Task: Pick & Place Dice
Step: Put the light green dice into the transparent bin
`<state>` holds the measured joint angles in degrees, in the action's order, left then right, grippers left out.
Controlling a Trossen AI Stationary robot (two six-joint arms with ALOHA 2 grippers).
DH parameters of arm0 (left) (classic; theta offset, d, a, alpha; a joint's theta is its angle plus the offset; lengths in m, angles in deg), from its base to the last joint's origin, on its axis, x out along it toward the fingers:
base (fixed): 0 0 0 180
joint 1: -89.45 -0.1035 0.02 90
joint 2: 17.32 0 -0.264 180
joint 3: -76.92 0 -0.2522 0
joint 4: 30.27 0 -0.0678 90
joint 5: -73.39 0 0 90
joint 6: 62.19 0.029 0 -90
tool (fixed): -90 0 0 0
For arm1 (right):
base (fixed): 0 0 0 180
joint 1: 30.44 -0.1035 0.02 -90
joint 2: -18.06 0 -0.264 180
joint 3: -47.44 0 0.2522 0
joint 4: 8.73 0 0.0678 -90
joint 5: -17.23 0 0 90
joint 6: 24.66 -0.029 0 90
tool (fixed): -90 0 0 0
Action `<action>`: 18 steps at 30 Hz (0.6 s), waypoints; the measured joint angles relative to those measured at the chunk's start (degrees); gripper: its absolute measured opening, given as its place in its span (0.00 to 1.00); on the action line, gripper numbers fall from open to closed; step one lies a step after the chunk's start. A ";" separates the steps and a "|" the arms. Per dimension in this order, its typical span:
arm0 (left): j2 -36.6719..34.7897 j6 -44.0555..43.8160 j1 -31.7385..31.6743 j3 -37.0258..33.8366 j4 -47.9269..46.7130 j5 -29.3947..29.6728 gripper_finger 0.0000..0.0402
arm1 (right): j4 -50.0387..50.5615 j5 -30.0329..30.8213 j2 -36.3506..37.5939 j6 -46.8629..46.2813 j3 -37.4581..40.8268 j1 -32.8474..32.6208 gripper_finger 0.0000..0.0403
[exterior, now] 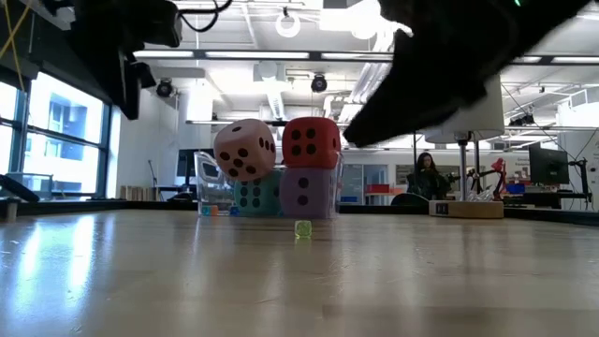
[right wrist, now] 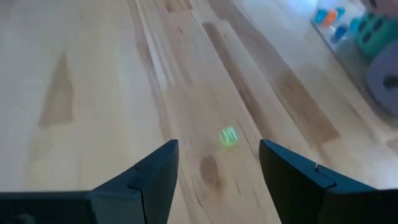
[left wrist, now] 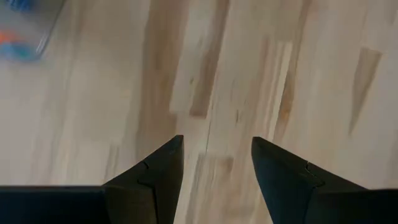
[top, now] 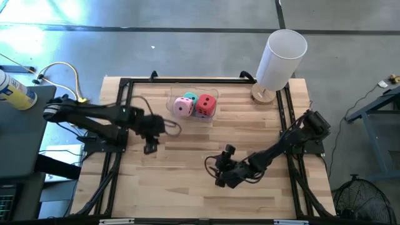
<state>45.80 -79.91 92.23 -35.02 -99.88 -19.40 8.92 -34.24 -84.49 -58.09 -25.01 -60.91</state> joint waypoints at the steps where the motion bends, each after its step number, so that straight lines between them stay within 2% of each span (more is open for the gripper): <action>1: 0.00 -0.18 1.89 -1.38 2.49 0.87 0.45 | -3.18 0.38 -0.08 -0.30 2.23 -0.22 0.53; 8: 0.01 -0.13 13.16 -9.57 24.04 3.49 0.45 | -24.65 1.86 -0.75 -5.19 13.91 -0.25 0.53; 14: 0.08 5.54 20.37 -17.56 47.18 8.65 0.45 | -30.01 -0.50 -4.29 0.80 14.88 -0.72 0.53; 18: 0.20 6.75 22.48 -21.04 58.05 9.34 0.45 | -34.74 -1.51 -8.40 2.67 14.76 -0.14 0.53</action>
<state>45.99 -73.17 114.70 -56.06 -41.83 -10.06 -25.83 -35.75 -92.89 -55.42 -10.26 -61.06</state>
